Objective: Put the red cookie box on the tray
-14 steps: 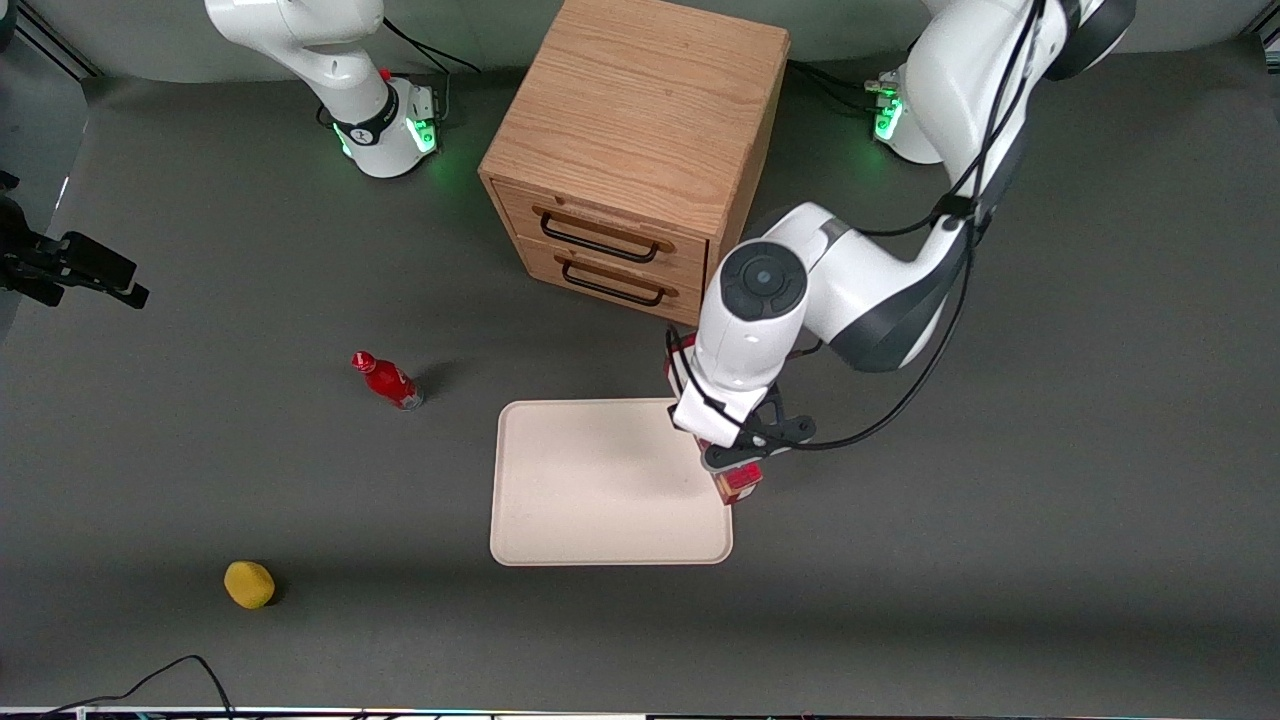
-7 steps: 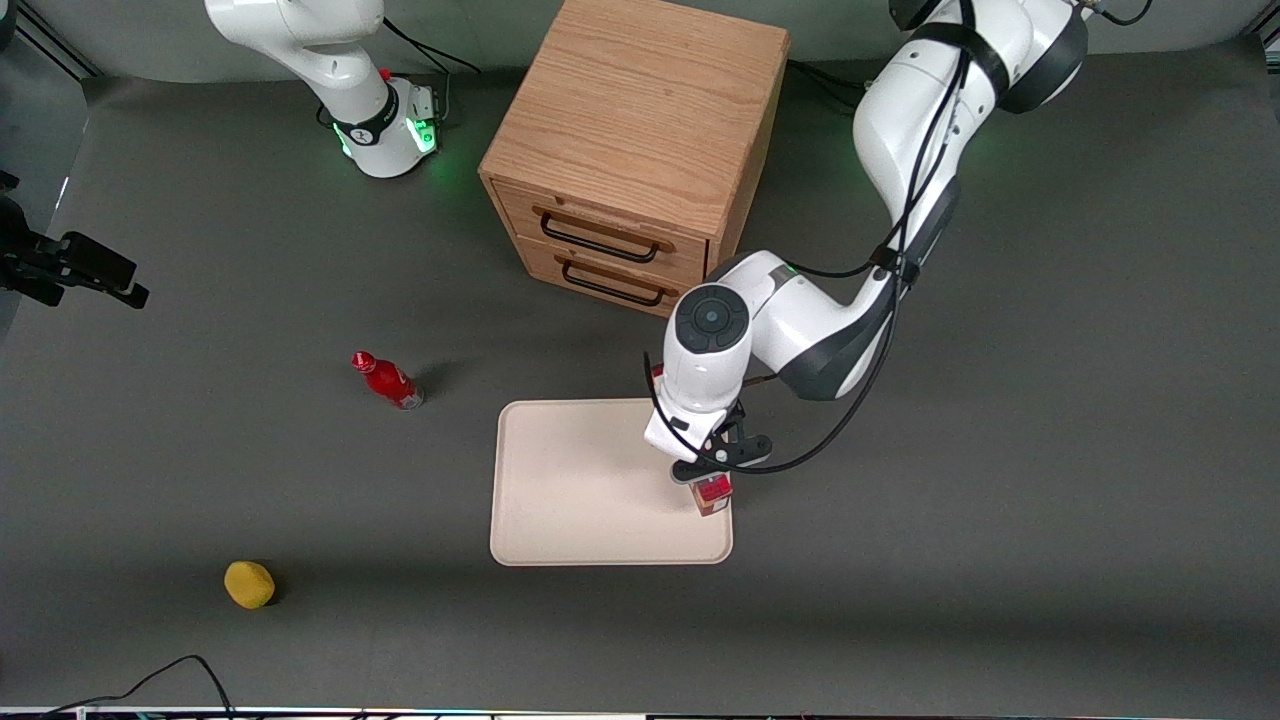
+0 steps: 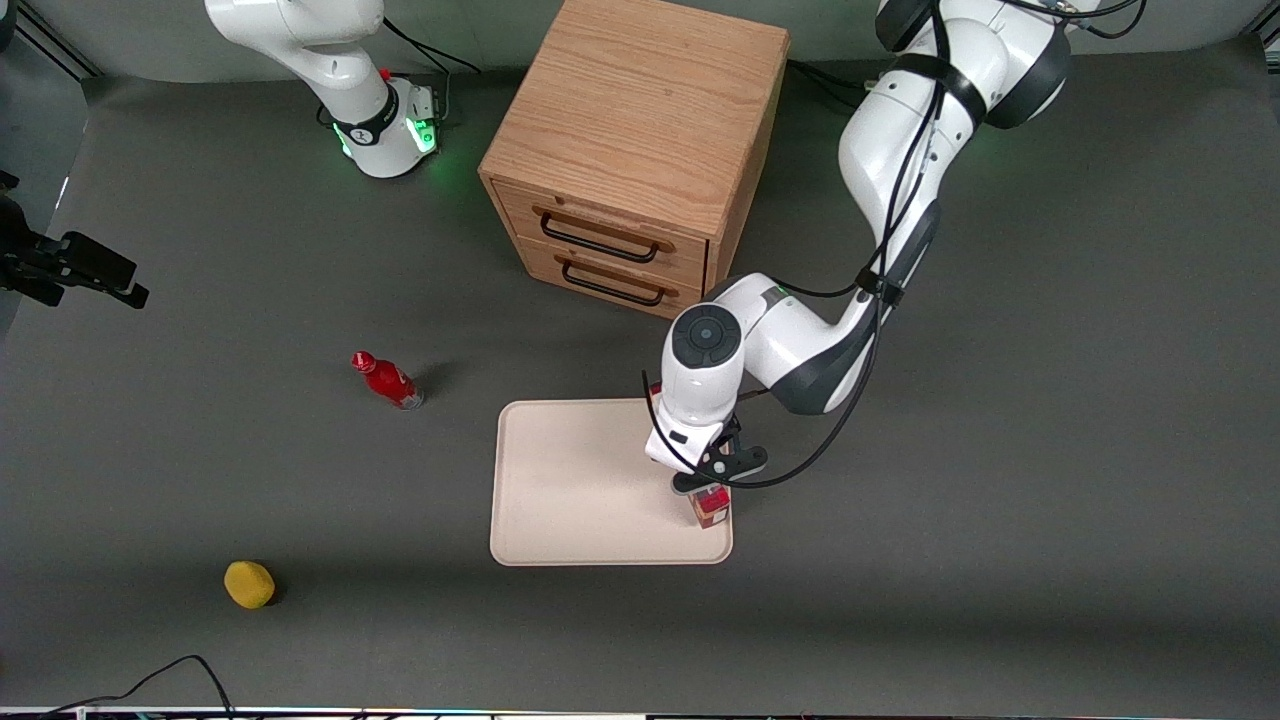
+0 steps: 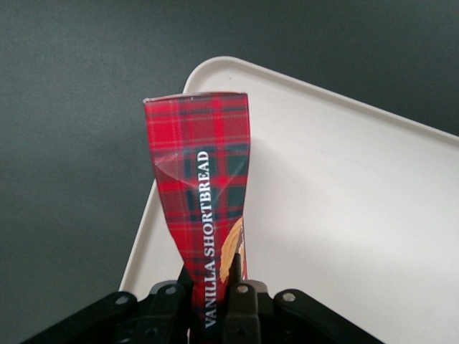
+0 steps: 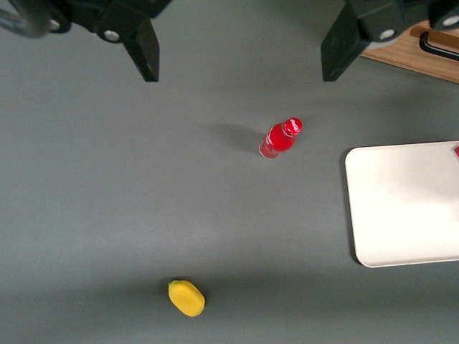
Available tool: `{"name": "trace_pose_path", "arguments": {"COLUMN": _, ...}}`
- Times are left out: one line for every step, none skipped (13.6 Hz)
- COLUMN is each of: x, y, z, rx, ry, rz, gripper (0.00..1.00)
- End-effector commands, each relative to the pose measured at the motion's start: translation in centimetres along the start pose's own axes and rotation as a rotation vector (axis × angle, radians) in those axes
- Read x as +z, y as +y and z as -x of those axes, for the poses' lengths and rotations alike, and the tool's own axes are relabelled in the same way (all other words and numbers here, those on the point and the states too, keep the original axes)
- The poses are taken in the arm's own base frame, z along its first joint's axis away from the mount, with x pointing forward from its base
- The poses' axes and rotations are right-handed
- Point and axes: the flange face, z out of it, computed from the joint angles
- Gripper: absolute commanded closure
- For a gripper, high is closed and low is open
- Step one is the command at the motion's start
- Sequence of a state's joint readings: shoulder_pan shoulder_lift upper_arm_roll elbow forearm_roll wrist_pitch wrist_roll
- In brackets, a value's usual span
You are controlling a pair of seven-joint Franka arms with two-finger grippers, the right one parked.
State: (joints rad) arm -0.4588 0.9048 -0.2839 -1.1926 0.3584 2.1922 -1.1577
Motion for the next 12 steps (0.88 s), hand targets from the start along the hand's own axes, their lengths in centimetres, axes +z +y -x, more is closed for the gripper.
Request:
{"name": "trace_pose_path", "arguments": {"x": 0.4, "y": 1.4, "z": 0.2, "rx": -0.005, "ry": 0.049, "rz": 0.008, "gripper": 1.00}}
{"name": "trace_pose_path", "arguments": {"x": 0.7, "y": 1.5, "z": 0.1, "rx": 0.004, "ry": 0.059, "rz": 0.006, "gripper": 1.00}}
{"name": "trace_pose_path", "arguments": {"x": 1.0, "y": 2.0, "z": 0.6, "rx": 0.024, "ry": 0.068, "rz": 0.005, "gripper": 1.00}}
{"name": "trace_pose_path", "arguments": {"x": 1.3, "y": 2.3, "z": 1.0, "rx": 0.035, "ry": 0.073, "rz": 0.004, "gripper": 1.00}}
{"name": "trace_pose_path", "arguments": {"x": 1.7, "y": 2.4, "z": 1.1, "rx": 0.042, "ry": 0.079, "rz": 0.007, "gripper": 1.00}}
{"name": "trace_pose_path", "arguments": {"x": 1.7, "y": 2.4, "z": 1.1, "rx": 0.050, "ry": 0.086, "rz": 0.010, "gripper": 1.00}}
{"name": "trace_pose_path", "arguments": {"x": 2.1, "y": 2.4, "z": 1.2, "rx": 0.059, "ry": 0.084, "rz": 0.006, "gripper": 0.98}}
{"name": "trace_pose_path", "arguments": {"x": 2.3, "y": 2.3, "z": 1.2, "rx": 0.065, "ry": 0.082, "rz": 0.004, "gripper": 0.95}}
{"name": "trace_pose_path", "arguments": {"x": 2.4, "y": 2.3, "z": 1.2, "rx": 0.069, "ry": 0.082, "rz": 0.002, "gripper": 0.88}}
{"name": "trace_pose_path", "arguments": {"x": 2.5, "y": 2.3, "z": 1.3, "rx": 0.071, "ry": 0.081, "rz": 0.001, "gripper": 0.74}}
{"name": "trace_pose_path", "arguments": {"x": 2.6, "y": 2.3, "z": 1.3, "rx": 0.071, "ry": 0.080, "rz": 0.000, "gripper": 0.58}}
{"name": "trace_pose_path", "arguments": {"x": 2.6, "y": 2.3, "z": 1.3, "rx": 0.073, "ry": 0.080, "rz": 0.000, "gripper": 0.47}}
